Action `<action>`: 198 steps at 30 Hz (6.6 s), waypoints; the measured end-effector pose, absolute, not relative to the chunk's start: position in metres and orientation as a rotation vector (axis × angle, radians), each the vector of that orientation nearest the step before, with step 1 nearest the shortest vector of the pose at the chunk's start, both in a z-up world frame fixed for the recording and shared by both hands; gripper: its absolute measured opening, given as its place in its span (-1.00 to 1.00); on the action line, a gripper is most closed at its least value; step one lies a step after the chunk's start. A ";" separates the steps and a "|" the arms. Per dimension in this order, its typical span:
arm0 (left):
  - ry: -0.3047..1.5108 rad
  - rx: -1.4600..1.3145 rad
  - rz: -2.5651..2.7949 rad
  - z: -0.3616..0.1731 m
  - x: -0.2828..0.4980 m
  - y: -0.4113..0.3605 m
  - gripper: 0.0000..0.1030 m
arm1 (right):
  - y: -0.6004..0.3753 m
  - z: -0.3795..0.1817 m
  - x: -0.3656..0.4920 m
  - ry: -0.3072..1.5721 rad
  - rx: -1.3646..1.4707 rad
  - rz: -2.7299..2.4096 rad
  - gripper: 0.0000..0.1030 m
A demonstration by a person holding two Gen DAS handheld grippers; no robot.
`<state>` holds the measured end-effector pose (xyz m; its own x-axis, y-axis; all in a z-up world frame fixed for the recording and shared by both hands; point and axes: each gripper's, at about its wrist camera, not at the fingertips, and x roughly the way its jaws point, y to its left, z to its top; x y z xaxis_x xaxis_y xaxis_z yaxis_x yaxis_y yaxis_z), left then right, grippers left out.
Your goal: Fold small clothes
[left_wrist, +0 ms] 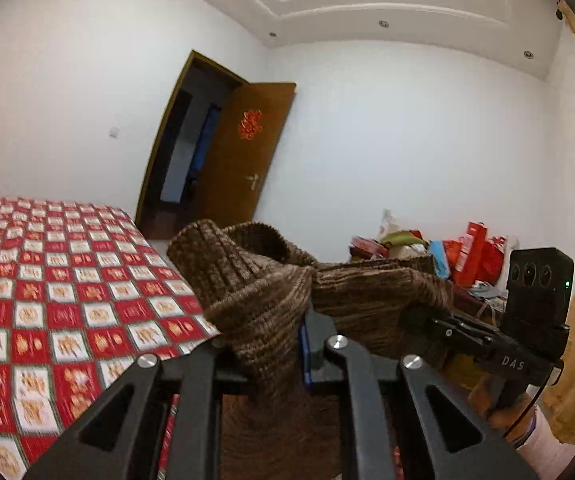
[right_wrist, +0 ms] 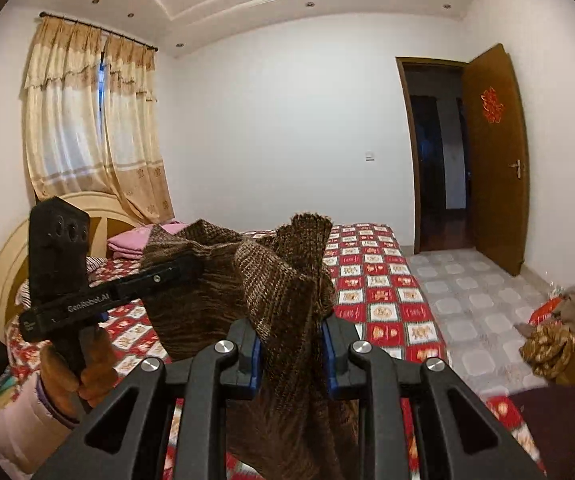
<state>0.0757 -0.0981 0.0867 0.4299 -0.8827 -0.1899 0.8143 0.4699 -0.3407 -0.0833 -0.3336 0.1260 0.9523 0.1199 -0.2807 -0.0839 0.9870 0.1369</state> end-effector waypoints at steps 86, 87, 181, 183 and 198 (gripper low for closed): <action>0.901 0.231 -0.608 -0.121 0.043 -0.245 0.91 | -0.478 -0.102 -0.020 0.799 0.130 -0.295 -0.68; 0.897 0.246 -0.605 -0.122 0.041 -0.246 0.91 | -0.481 -0.109 -0.011 0.826 0.120 -0.311 -0.68; 0.614 0.493 -0.597 0.000 -0.122 -0.152 1.00 | -0.318 0.039 -0.220 0.600 0.223 -0.350 0.31; 0.558 0.453 -0.585 0.015 -0.121 -0.151 1.00 | -0.316 0.053 -0.226 0.538 0.196 -0.373 0.32; 0.395 0.161 -0.592 0.050 -0.125 -0.142 1.00 | -0.316 0.092 -0.265 0.174 0.095 -0.528 0.56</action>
<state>-0.1250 -0.1420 0.0499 0.7578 -0.5105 -0.4064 0.5713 0.8200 0.0351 -0.2648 -0.3162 0.0917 0.8495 -0.4925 -0.1892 0.5086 0.8598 0.0454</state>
